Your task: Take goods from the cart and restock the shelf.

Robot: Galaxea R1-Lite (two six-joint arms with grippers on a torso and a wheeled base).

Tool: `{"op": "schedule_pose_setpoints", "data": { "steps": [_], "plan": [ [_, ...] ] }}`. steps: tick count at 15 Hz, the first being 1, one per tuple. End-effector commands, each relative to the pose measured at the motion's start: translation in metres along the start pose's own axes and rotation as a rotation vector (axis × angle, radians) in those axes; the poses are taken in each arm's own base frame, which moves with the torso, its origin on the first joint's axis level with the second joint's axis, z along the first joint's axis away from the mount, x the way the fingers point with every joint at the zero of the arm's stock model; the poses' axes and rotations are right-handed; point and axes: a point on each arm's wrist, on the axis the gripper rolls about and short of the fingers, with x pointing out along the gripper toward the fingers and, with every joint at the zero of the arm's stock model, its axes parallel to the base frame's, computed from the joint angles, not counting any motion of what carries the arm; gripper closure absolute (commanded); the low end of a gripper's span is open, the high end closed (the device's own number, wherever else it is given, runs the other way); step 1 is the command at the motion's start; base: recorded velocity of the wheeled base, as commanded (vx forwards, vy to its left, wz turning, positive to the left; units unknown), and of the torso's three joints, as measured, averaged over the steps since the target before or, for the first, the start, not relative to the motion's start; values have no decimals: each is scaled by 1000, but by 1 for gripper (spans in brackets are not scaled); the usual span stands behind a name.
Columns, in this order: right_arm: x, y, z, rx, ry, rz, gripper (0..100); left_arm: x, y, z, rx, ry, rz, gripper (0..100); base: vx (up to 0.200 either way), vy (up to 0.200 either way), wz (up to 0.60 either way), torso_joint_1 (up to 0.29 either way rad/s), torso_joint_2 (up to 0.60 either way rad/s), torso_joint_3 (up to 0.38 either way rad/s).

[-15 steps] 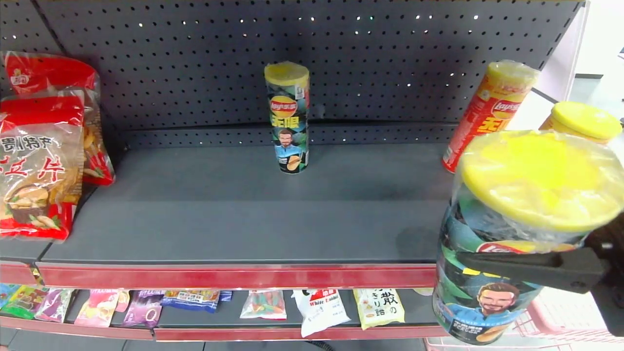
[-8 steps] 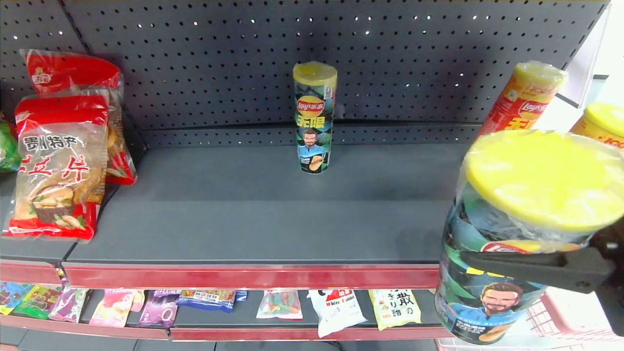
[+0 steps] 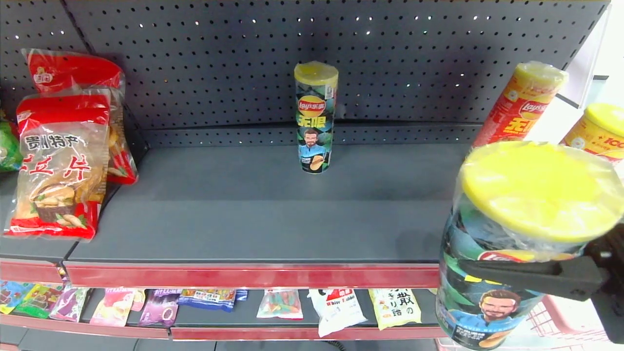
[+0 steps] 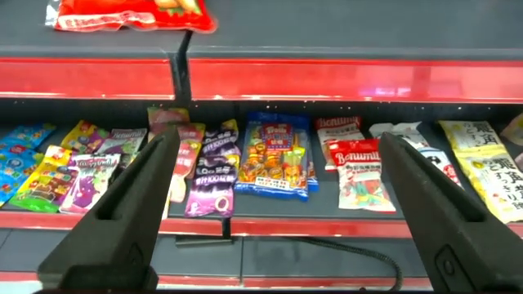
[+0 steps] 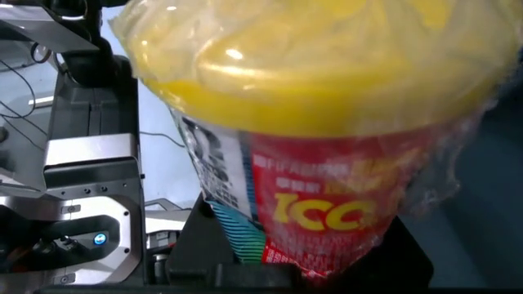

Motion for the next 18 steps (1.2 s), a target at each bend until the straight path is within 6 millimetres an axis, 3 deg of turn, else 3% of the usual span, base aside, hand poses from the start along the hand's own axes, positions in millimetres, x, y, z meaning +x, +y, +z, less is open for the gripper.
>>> {"op": "schedule_pose_setpoints", "data": {
  "steps": [1, 6, 18],
  "plan": [
    [1, 0, -3, 3, 4, 2, 100, 0, 0, 0, 0, 1, 1, 0, 200, 0, 0, 7, 7, 7],
    [2, 1, -5, 3, 3, 2, 100, 0, 0, 0, -2, 1, 1, 0, 200, 0, 0, -4, 2, 4],
    [-1, -2, -6, 8, 6, -21, 100, 0, 0, 0, 0, 1, -1, 0, 0, 0, 0, 0, 0, 0]
  ]
}}
